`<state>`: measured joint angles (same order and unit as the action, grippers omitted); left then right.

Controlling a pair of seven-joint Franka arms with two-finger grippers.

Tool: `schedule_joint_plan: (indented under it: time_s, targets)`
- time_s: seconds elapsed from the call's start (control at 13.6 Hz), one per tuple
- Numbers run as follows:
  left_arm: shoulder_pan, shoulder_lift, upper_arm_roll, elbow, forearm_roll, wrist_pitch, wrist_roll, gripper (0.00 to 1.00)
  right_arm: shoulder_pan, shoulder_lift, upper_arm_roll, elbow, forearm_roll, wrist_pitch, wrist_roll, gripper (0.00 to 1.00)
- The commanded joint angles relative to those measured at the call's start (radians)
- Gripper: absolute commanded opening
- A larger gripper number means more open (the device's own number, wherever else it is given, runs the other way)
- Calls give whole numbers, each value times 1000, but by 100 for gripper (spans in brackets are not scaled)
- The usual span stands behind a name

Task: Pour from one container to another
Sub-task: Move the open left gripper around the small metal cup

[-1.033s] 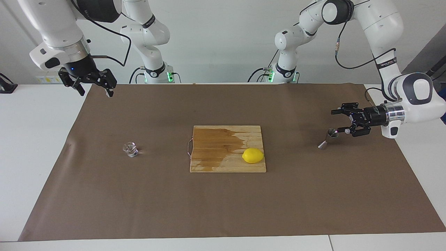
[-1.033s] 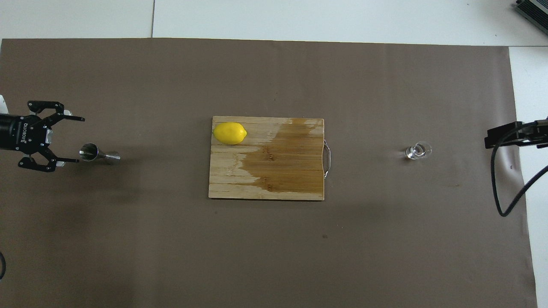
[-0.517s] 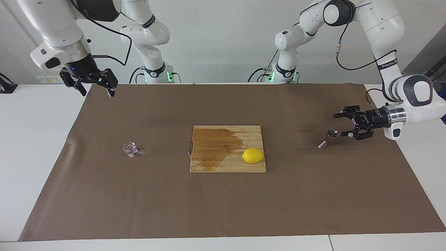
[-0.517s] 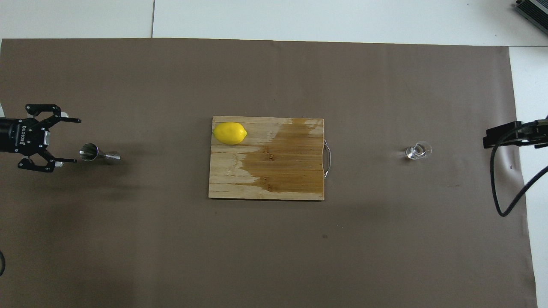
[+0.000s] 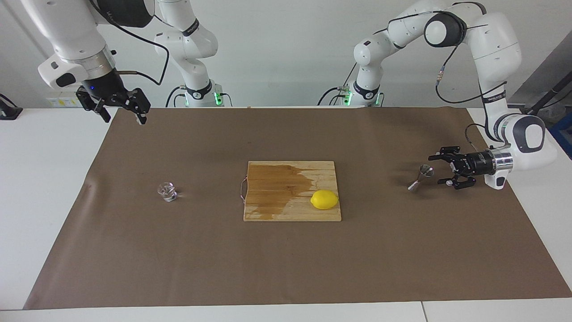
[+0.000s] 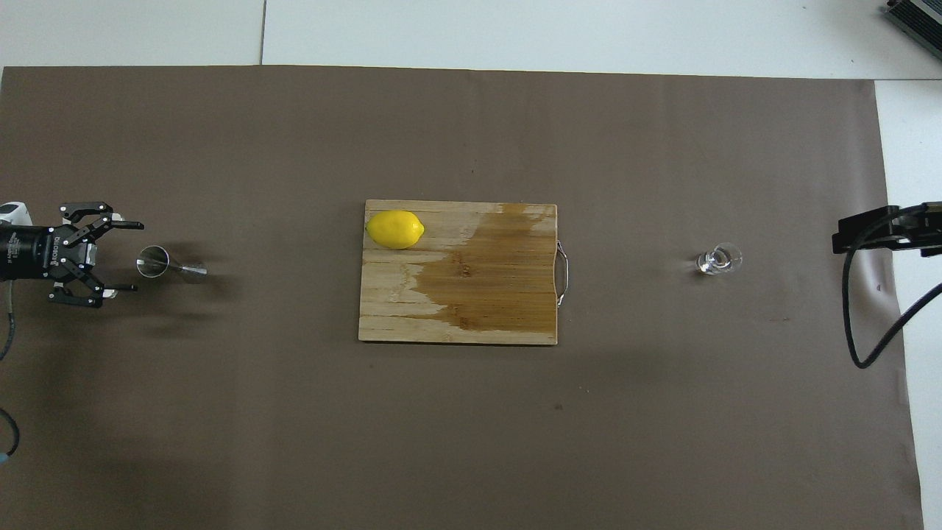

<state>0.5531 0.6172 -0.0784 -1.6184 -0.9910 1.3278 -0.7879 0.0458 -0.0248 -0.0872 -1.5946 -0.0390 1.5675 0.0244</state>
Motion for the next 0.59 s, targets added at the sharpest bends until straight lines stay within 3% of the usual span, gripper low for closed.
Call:
schedule_joint_plan:
  time_s: [0.0, 0.52]
  targets:
    - [30, 18, -21, 18, -5, -59, -5, 100, -4, -7, 3, 1, 10, 2, 17, 100]
    - [44, 64, -32, 17, -43, -76, -4, 100, -4, -7, 3, 1, 8, 2, 12, 100]
